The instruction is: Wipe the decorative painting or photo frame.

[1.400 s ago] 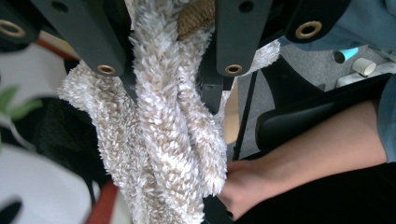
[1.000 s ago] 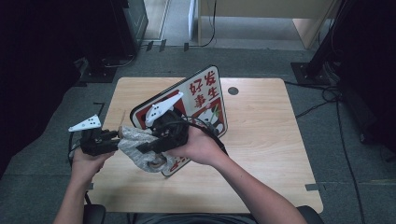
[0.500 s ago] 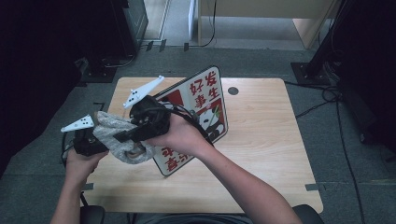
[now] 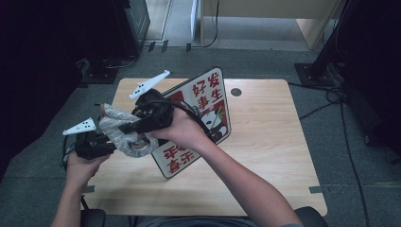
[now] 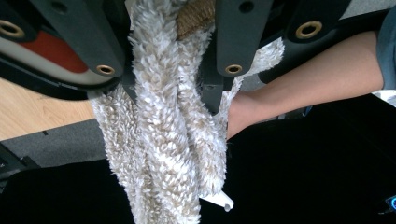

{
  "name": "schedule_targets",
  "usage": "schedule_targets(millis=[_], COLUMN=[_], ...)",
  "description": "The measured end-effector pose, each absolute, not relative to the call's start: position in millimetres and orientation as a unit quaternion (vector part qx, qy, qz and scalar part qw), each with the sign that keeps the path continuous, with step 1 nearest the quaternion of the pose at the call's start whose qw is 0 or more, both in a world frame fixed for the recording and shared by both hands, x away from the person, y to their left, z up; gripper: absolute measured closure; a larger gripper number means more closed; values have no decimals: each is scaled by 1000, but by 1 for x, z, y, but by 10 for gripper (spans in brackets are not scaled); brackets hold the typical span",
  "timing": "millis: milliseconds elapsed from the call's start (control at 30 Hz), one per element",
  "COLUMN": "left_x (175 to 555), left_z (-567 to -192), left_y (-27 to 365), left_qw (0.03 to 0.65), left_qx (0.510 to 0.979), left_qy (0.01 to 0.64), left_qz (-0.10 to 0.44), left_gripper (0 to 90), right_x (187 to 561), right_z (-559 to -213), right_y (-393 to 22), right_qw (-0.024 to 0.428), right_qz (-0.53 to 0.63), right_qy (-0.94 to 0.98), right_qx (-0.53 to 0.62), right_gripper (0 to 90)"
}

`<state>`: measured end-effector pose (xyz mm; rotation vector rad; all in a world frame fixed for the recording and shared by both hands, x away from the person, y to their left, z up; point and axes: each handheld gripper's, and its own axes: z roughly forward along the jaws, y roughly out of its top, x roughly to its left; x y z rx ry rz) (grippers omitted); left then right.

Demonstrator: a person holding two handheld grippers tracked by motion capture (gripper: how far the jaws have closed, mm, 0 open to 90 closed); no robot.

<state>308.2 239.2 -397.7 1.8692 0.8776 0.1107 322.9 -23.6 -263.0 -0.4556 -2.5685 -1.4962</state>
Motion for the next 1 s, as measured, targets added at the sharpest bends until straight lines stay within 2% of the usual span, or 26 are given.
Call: schedule_targets(millis=[1000], left_x=[306], left_z=[-399], left_y=[239], left_qw=[511], left_qx=[777], left_qy=[365], left_qz=[47], left_gripper=[554], right_x=[314], right_z=[-306], right_y=[-30], right_qw=[68], right_qz=[-473], right_qy=[-866], right_qx=[-150], right_gripper=[725])
